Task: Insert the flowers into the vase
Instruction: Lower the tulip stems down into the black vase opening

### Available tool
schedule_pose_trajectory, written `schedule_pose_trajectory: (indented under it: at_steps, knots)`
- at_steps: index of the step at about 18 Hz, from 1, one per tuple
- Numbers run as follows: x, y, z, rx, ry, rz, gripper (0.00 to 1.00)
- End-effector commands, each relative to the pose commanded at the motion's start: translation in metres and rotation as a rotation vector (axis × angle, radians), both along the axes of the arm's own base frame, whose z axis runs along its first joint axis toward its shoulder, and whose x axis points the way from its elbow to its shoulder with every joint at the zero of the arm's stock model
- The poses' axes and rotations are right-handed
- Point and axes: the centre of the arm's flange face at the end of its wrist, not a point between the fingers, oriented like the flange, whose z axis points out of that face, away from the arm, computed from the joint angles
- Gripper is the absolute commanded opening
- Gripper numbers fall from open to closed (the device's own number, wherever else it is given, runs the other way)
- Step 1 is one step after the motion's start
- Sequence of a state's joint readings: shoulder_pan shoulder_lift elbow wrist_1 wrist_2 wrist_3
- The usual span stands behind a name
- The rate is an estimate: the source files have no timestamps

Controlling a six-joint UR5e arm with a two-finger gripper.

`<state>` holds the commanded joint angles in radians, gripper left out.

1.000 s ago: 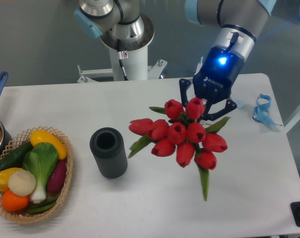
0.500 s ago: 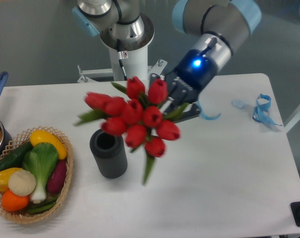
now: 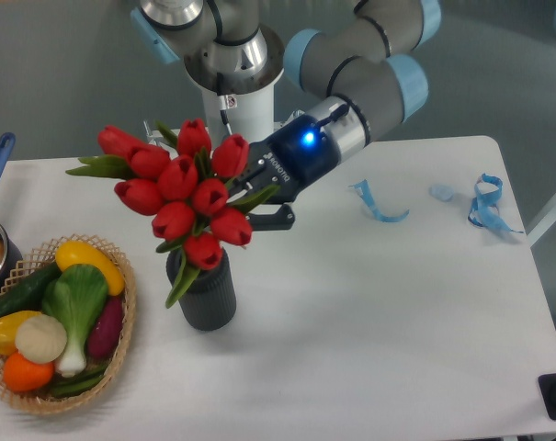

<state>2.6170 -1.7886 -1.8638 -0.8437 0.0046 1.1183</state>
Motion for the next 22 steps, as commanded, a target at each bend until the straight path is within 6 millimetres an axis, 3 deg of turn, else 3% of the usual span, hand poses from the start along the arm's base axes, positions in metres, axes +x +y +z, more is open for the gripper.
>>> schedule_pose_trajectory:
  at_steps: [3,9,22]
  knots:
    - [0.002,0.0,-0.008,-0.003,-0.005,-0.002,0.14]
    - [0.006,-0.002,-0.047,-0.002,-0.001,-0.002,0.15]
    - [0.021,-0.011,-0.109,0.007,0.037,-0.003,0.17]
